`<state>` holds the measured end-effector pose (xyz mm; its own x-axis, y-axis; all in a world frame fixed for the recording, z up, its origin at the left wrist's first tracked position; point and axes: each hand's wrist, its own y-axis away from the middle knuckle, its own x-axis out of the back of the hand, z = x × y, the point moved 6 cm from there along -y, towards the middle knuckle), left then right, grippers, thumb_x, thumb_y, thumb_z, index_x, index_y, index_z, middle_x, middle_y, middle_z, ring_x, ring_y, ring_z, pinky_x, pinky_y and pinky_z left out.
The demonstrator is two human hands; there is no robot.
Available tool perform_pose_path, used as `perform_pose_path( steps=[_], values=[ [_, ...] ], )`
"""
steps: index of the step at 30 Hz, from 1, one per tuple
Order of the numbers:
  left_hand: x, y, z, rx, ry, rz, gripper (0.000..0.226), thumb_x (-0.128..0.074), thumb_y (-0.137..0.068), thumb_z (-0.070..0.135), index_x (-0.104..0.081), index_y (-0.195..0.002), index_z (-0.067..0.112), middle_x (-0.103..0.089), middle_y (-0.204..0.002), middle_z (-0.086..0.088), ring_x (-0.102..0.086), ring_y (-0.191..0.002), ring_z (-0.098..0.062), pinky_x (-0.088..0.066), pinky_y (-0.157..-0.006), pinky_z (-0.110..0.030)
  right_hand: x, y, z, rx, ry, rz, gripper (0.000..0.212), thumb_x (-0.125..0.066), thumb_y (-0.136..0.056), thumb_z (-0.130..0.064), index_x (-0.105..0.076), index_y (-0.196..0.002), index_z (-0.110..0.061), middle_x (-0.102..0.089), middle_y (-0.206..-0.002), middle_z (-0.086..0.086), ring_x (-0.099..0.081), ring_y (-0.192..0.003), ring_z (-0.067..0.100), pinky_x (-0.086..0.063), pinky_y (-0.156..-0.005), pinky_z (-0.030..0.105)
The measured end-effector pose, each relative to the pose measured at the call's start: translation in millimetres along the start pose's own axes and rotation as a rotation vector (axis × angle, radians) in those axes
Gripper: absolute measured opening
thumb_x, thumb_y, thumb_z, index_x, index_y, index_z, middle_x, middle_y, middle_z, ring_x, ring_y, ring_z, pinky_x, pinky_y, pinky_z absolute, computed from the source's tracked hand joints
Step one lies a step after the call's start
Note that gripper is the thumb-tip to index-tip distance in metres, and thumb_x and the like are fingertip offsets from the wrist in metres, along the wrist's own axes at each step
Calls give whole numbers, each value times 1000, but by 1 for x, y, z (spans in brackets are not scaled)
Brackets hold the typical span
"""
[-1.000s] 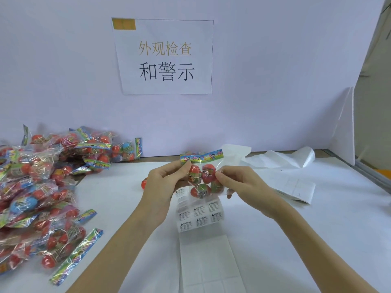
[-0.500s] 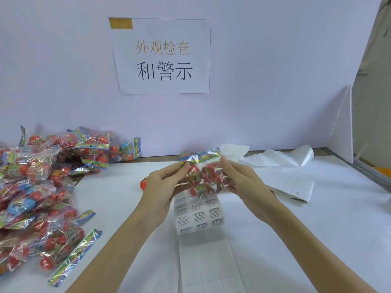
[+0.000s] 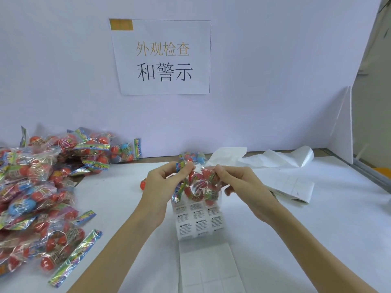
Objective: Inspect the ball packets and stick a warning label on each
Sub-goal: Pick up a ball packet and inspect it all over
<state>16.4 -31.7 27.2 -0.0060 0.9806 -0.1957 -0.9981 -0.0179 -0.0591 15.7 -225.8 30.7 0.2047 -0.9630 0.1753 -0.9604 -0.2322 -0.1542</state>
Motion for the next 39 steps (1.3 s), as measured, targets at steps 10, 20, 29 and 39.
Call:
perform_pose_path(
  steps=[10,20,29,39],
  values=[
    [16,-3,2,-64,53,138,24,-78,-87,41,-84,-98,21,-80,-105,-6,-72,-95,-18,-54,-97,-37,-16,0,9,-13,50,-119,30,-65,-102,-38,-69,-108,-9,-81,-95,6,-73,-78,16,-47,-60,21],
    [14,-11,-3,-50,-8,32,22,-74,-93,7,-80,-111,19,-71,-81,-2,-63,-74,-16,-53,-82,-25,3,-4,4,-41,-101,-20,52,-75,-89,-39,-61,-117,3,-76,-79,20,-64,-56,23,-44,-52,23],
    [4,-11,-7,119,164,-126,56,-46,-105,56,-84,-104,16,-79,-110,-6,-74,-106,-23,-57,-94,-29,8,-4,0,129,1,89,45,-61,-99,5,-78,-120,-31,-81,-100,-1,-73,-83,11,-53,-73,18],
    [3,-10,-7,-12,46,-85,36,-75,-90,4,-72,-124,16,-78,-113,-7,-74,-107,-24,-54,-100,-39,7,-1,-8,163,-176,75,35,-52,-107,-9,-77,-124,-26,-77,-119,5,-68,-117,22,-51,-95,33]
  ],
)
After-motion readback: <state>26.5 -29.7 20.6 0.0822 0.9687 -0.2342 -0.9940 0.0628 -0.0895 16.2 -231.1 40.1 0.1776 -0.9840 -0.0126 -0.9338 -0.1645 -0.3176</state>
